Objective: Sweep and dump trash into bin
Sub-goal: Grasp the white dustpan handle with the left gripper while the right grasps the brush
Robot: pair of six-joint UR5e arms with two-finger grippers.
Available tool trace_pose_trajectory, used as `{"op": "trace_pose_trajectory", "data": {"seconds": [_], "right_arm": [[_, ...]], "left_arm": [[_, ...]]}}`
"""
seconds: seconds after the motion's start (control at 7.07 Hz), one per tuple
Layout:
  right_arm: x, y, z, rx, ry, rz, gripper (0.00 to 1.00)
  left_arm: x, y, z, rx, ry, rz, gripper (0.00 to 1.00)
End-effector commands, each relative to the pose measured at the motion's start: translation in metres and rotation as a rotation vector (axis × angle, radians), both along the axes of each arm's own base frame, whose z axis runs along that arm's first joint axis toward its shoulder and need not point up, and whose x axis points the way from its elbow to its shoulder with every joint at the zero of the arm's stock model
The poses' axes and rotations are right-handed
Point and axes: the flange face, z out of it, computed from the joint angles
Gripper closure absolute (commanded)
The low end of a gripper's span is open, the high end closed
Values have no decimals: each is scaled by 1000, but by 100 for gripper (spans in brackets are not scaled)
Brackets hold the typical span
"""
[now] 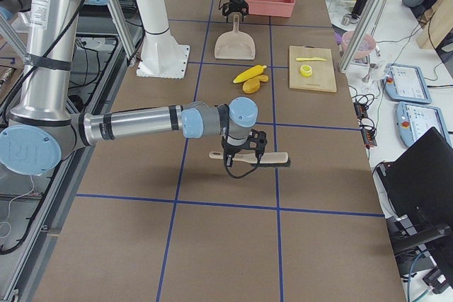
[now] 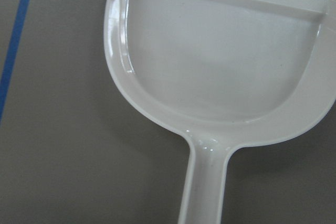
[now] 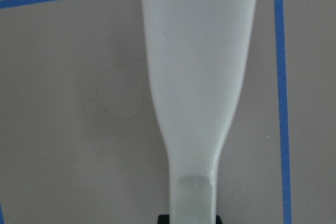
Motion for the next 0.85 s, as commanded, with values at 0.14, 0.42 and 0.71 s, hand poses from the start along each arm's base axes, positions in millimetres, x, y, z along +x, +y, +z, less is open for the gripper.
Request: {"op": "trace_pose_trajectory", "data": {"seconds": [0.14, 0.42, 0.71], "right_arm": [[4, -3, -37, 57, -95, 4, 100], [-3, 0, -55, 62, -209, -18, 100], [-14, -4, -70, 100, -312, -53, 100]], "left_arm": [[12, 12, 27, -7, -35, 24, 1], [14, 11, 22, 18, -5, 20, 1], [19, 8, 28, 12, -14, 19, 1]]}}
